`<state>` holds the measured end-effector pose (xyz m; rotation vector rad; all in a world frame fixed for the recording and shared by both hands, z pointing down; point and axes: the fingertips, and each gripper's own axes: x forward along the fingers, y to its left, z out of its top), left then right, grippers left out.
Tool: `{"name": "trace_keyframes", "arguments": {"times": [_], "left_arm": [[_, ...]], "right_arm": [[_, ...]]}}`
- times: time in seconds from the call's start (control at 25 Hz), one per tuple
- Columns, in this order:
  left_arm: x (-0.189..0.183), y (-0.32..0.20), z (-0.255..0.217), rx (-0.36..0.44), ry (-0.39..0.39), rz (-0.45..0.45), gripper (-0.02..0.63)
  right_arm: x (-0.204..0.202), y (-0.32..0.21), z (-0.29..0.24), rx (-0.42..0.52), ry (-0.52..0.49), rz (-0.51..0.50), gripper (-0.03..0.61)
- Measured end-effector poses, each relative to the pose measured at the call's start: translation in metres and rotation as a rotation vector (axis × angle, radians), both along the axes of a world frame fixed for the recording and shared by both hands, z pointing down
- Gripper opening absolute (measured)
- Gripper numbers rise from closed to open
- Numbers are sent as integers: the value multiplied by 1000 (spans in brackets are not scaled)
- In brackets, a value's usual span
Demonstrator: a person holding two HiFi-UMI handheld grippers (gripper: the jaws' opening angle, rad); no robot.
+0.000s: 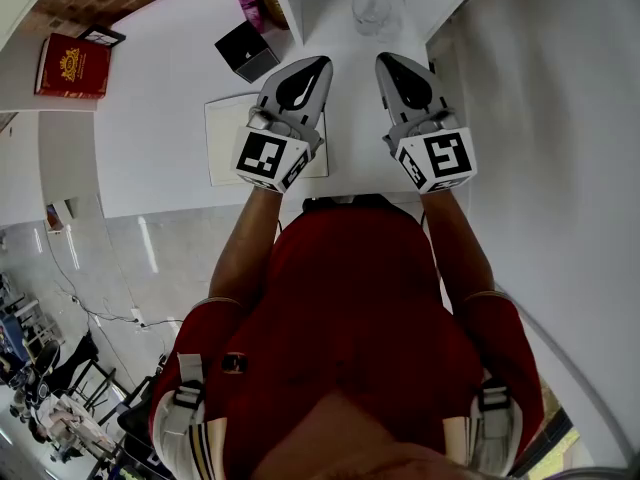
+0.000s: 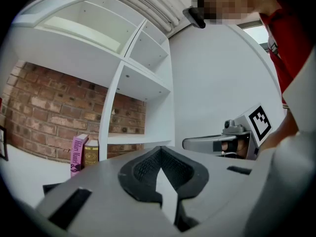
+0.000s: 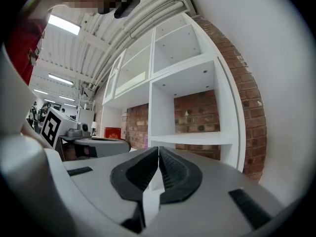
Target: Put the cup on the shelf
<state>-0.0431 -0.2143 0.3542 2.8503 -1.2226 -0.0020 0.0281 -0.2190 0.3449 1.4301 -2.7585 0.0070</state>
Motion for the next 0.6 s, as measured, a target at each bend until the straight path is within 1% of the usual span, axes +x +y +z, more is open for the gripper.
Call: {"name": "trace_keyframes", "arguments": {"times": [0.16,0.36,0.6], "left_arm": [[-1,11,-14,30,32,-2,5],[-1,24,-24,42,40,3,6],[-2,37,-27,48,38,6,5]], "right_arm": [[-2,14,-10,20,-18,-7,-1],[-4,28,-17,32,-38,-20,-2],[-5,45,-17,56,-18,-31,-2]]}}
